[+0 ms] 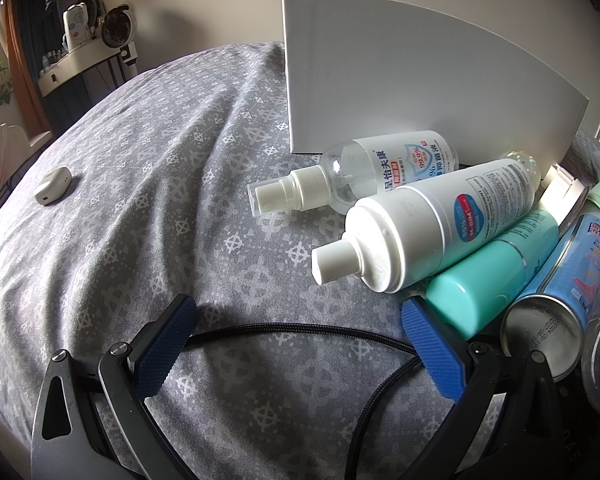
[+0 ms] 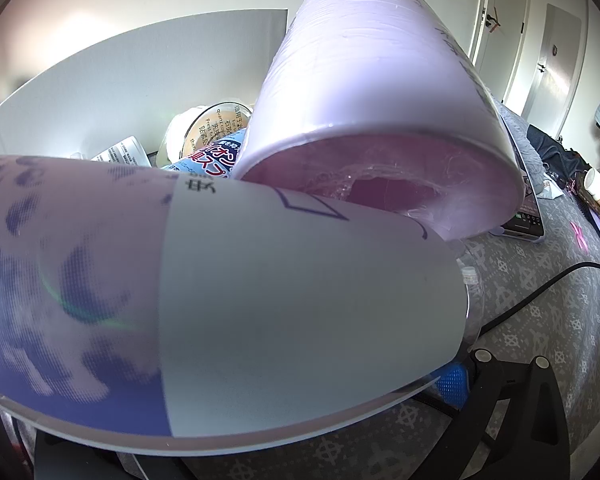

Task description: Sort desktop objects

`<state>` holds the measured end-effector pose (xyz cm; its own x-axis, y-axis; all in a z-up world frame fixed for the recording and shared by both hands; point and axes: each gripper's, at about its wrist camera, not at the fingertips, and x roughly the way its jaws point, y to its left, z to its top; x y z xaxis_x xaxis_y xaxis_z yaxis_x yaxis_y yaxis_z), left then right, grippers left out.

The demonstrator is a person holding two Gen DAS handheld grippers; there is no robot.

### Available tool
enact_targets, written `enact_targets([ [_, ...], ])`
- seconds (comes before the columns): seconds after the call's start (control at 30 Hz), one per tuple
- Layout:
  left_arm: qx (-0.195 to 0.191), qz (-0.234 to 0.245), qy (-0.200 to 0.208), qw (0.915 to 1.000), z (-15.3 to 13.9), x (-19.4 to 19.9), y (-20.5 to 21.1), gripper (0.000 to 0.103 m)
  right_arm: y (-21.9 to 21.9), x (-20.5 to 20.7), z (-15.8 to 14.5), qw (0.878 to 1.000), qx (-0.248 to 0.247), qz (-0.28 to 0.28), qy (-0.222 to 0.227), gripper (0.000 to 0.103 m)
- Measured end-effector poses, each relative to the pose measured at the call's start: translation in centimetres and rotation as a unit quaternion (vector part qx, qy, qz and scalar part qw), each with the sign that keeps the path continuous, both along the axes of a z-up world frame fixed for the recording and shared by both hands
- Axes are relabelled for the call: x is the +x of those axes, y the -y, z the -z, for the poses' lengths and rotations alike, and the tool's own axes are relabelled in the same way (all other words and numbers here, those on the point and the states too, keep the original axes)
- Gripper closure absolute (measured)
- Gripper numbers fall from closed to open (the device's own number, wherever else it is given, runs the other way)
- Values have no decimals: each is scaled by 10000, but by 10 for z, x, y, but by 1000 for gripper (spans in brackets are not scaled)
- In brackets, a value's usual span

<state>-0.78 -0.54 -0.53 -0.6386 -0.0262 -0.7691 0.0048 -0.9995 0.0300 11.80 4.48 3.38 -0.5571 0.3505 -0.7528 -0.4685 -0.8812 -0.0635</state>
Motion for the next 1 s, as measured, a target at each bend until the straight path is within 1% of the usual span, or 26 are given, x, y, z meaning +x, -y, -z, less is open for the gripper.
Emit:
enact_targets([
  [0.33,6,1,1,10000,0,0,0,0,5,-17,-1,9999,103,25,64,0],
  [0.77,-3,-2,1,10000,0,1,-1,0,6,-30,-7,9997,200,67,153,0],
  [1.0,0,-3,-2,10000,0,2,-1,0,9,-36,-10,9992,267,272,153,0],
])
